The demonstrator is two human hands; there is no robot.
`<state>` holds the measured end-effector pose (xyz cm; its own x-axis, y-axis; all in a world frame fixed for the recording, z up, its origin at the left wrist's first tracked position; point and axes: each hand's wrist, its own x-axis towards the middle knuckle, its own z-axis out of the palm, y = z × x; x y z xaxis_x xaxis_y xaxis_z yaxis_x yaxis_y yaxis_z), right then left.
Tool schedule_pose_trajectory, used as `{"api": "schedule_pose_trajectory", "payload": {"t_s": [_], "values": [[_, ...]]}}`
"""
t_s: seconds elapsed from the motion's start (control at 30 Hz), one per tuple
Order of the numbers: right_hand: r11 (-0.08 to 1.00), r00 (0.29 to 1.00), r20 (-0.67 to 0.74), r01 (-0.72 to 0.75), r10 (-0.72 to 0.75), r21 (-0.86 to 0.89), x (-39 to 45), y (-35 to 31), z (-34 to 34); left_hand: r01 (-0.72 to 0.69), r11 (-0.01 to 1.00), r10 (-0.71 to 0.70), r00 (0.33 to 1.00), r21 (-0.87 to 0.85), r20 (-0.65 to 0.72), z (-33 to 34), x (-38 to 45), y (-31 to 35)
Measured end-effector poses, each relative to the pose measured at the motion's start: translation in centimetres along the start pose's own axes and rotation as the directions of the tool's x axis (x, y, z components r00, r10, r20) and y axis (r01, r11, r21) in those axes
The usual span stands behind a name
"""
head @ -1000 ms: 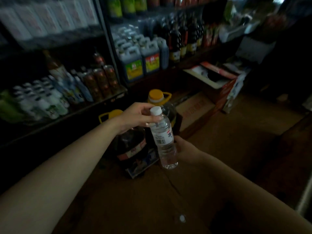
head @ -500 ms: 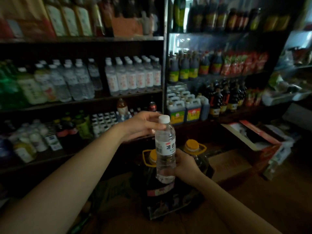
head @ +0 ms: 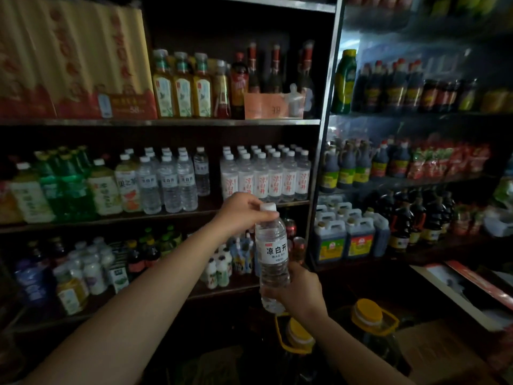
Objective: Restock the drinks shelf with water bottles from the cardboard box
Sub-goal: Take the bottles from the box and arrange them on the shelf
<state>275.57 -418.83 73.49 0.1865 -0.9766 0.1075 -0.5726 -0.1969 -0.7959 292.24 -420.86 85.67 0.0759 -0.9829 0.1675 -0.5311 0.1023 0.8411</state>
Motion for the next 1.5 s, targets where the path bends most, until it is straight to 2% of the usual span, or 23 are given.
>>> {"api": "schedule_pose_trajectory", "payload": {"t_s": [0.23, 0.47, 0.97, 1.17, 1.33, 1.5], "values": [[0.998, 0.997, 0.049, 0.063, -0.063, 0.005, 7.9, -4.1, 5.1, -0.064, 0.987, 0.072, 0.996, 0.147, -0.054, -6.2, 6.5, -3.0], [0.996, 0.99, 0.111, 0.087, -0.087, 0.005, 14.2, -6.0, 9.0, -0.068, 0.984, 0.079, 0.995, 0.167, -0.064, -9.6, 11.2, -5.6], [0.987, 0.953, 0.262, 0.158, -0.15, -0.01, 31.0, -9.7, 16.0, 0.018, 0.964, 0.011, 0.994, 0.266, -0.109, -16.1, 25.1, -11.5], [0.994, 0.951, 0.294, 0.107, -0.096, -0.024, 38.0, -8.6, 21.4, 0.047, 0.938, -0.008, 0.993, 0.343, -0.115, -17.8, 29.5, -14.2], [0.998, 0.957, 0.287, 0.041, -0.026, -0.045, 39.5, -10.1, 23.0, 0.078, 0.914, -0.04, 0.994, 0.398, -0.102, -18.5, 32.1, -16.1], [1.0, 0.971, 0.239, 0.019, -0.024, 0.024, 41.8, -9.6, 24.4, 0.039, 0.856, 0.009, 0.996, 0.516, -0.091, -19.0, 34.4, -17.2]]}}
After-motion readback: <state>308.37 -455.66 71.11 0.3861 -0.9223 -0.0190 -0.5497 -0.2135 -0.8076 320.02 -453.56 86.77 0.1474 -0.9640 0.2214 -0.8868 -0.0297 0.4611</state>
